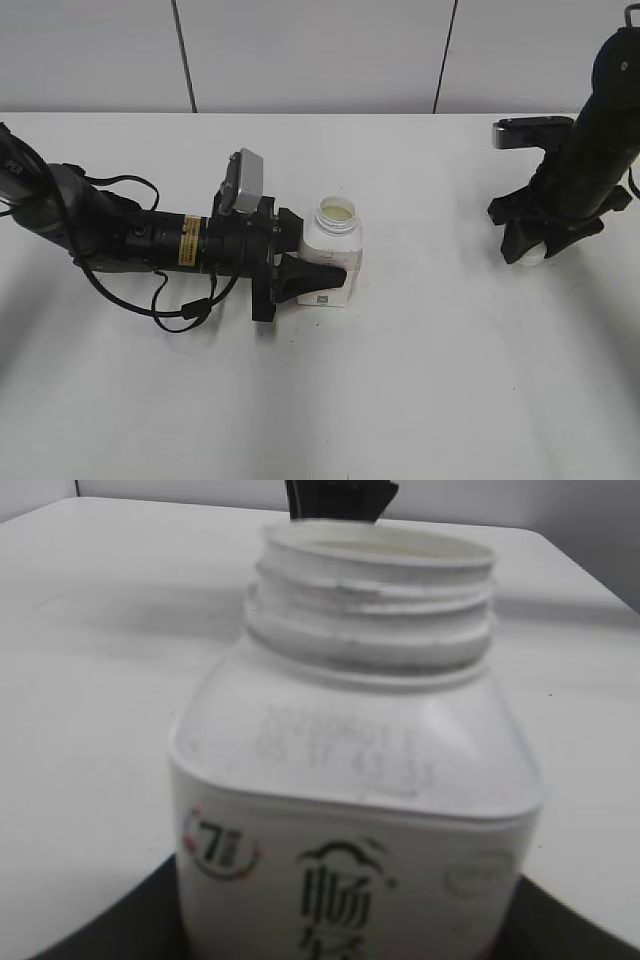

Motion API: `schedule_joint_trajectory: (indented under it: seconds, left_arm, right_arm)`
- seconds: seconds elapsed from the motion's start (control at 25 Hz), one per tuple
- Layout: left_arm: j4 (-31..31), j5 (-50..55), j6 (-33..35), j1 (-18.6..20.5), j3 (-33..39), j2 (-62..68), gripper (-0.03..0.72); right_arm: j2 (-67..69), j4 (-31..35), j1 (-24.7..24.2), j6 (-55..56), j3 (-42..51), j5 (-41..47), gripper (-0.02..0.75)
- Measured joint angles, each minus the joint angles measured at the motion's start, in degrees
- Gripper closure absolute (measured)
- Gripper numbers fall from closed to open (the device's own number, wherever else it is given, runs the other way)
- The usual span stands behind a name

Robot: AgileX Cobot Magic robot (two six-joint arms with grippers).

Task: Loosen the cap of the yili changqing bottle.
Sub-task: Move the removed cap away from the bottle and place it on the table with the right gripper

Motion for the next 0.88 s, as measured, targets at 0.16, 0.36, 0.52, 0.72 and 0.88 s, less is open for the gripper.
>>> schedule_joint_trajectory:
  seconds: [0.16,0.36,0.52,0.72,0.88]
  left_arm:
    - [0.00,0.00,0.00,0.00,0.00,0.00,0.314]
    - [0.00,0.00,0.00,0.00,0.00,0.00,0.314]
    - [0.00,0.00,0.00,0.00,0.00,0.00,0.314]
    - [0.00,0.00,0.00,0.00,0.00,0.00,0.314]
    - [0.00,0.05,0.00,0.00,0.00,0.00,0.314]
  right_arm:
    - [1.73,0.00,0.00,0.07,0.00,0.68,0.348]
    - [2.26,0.05,0.00,0.07,0.00,0.68,0.348]
    - [2.33,0.05,0.00,0.17,0.00,0.68,0.349]
    - [3.46,0.05,0.00,0.17,0.00,0.68,0.349]
    - [3.61,0.05,0.00,0.35,0.00,0.68,0.349]
